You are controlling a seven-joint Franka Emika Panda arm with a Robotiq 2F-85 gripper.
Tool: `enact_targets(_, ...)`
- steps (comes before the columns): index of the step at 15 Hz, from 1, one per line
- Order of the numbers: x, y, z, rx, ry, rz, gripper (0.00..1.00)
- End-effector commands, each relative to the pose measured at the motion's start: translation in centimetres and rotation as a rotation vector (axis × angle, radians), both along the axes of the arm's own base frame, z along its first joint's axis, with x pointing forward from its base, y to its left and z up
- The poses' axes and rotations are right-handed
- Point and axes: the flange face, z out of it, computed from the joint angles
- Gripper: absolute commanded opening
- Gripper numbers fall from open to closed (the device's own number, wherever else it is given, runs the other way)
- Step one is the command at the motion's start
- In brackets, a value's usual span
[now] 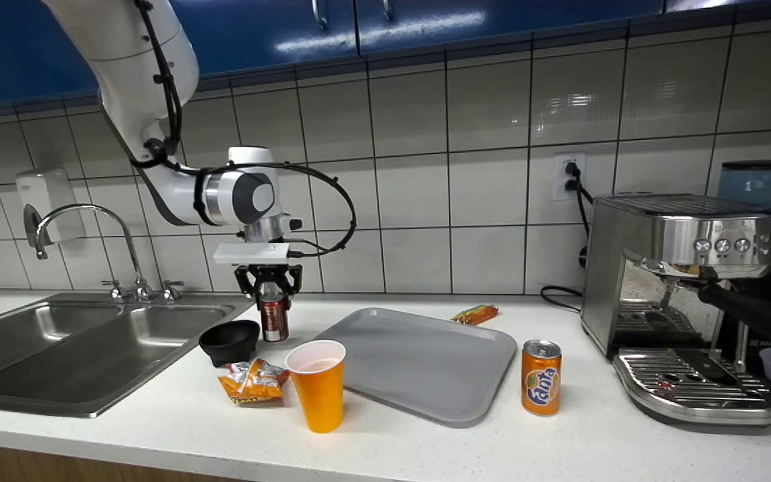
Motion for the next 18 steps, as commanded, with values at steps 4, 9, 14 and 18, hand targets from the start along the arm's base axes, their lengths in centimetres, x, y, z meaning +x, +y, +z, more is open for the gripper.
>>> enact_targets(4, 0.1, -0.9, 0.8, -0.013, -0.019, 0.013, 0.95)
enact_targets(9, 0.2, -1.6, 1.8, -0.009, -0.042, -0.001, 1.00)
enact_targets(14, 0.5, -3.4, 3.5, -0.006, -0.085, -0.034, 1.00)
enact_targets(18, 0.4, -5.3, 5.0, -0.006, -0.113, -0.065, 1.00)
